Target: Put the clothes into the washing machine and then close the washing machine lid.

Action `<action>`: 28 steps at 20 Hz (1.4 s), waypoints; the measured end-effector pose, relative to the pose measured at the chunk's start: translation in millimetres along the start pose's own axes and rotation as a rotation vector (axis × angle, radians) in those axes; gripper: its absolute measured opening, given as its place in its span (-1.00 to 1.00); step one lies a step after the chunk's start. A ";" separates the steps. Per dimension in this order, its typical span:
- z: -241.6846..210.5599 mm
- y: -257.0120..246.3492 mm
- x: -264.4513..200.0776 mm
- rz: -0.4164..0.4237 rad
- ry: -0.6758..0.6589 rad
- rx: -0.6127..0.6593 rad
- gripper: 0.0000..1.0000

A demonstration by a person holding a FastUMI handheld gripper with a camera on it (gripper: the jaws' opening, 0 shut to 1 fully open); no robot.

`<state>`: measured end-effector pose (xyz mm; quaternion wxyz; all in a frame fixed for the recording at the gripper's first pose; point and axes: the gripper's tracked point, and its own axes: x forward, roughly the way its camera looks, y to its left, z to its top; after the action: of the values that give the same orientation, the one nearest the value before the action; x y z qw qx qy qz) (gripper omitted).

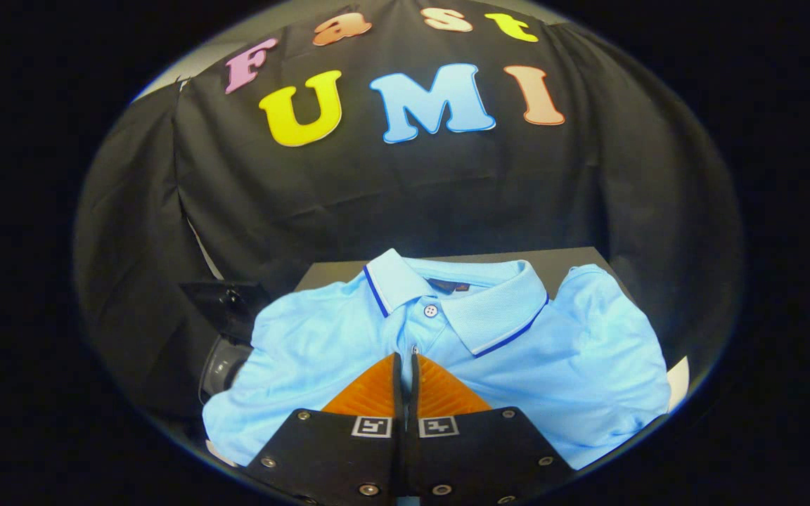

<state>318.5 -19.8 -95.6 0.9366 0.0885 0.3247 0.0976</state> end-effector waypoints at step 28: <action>18.9 218.8 -21.3 0.332 -0.073 0.123 -1.00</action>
<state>286.5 184.4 -18.2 0.9116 0.2013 0.2769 0.2275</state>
